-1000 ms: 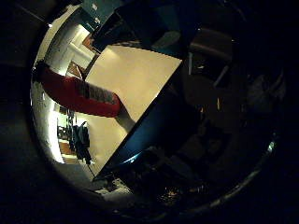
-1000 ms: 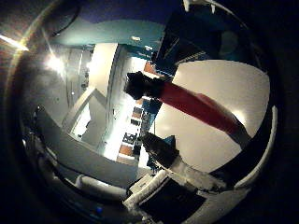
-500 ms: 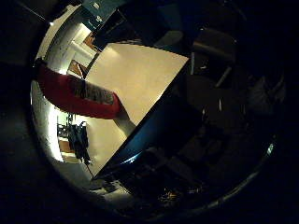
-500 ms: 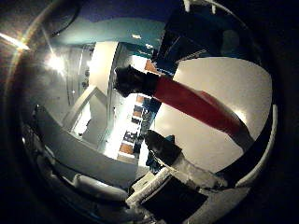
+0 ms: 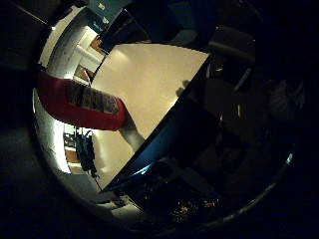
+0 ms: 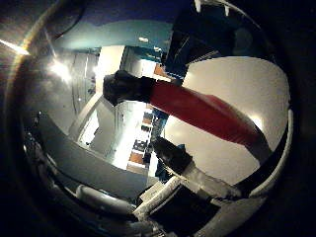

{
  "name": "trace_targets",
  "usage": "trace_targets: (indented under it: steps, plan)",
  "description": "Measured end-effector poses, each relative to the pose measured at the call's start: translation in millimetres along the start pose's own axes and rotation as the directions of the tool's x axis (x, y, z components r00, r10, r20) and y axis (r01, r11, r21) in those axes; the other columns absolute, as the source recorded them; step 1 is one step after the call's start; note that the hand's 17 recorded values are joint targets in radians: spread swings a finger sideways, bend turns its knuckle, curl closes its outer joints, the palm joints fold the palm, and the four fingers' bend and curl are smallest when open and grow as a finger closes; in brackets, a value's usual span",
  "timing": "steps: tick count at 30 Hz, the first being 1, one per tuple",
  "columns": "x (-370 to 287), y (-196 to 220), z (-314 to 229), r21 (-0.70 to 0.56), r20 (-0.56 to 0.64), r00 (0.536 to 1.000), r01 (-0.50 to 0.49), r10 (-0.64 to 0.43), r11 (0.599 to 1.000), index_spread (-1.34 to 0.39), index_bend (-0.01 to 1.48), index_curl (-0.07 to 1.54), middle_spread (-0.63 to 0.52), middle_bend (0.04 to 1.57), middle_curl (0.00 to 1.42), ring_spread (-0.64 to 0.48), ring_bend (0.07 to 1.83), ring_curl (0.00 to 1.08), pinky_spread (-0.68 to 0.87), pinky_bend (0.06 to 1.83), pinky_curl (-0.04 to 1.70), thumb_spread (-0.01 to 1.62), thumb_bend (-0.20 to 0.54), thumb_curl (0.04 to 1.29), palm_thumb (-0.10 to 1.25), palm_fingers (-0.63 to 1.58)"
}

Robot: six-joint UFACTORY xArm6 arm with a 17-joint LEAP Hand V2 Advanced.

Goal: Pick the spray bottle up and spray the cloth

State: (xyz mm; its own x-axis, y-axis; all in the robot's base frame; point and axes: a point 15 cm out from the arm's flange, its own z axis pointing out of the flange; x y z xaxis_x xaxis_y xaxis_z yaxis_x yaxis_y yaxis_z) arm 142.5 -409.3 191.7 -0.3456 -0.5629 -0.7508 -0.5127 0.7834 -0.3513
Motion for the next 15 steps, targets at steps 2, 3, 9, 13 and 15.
trace_targets:
  steps: [2,3,9,13,15]
  plan:
    - [3,0,3,-0.001,-0.009,1.0,0.0,0.0,1.0,-0.11,0.16,0.31,0.18,0.31,0.4,0.21,0.44,0.29,0.4,0.34,0.28,1.08,-0.023,0.3,0.5,0.26]
    - [4,0,4,-0.003,-0.012,1.0,0.001,-0.001,1.0,-0.11,0.16,0.31,0.18,0.31,0.4,0.2,0.46,0.3,0.4,0.34,0.28,1.08,-0.023,0.3,0.5,0.27]
    - [4,0,12,-0.013,-0.004,1.0,0.0,0.0,1.0,-0.1,0.16,0.3,0.19,0.33,0.4,0.2,0.54,0.31,0.39,0.32,0.28,1.09,-0.023,0.29,0.5,0.28]
    - [5,-7,20,-0.008,-0.013,1.0,0.01,-0.01,1.0,-0.09,0.15,0.29,0.21,0.36,0.41,0.19,0.63,0.33,0.39,0.33,0.28,1.09,-0.023,0.29,0.5,0.29]
    - [4,-8,22,-0.011,-0.012,1.0,0.014,-0.014,1.0,-0.08,0.14,0.28,0.23,0.38,0.41,0.19,0.67,0.34,0.39,0.33,0.28,1.09,-0.023,0.29,0.5,0.31]
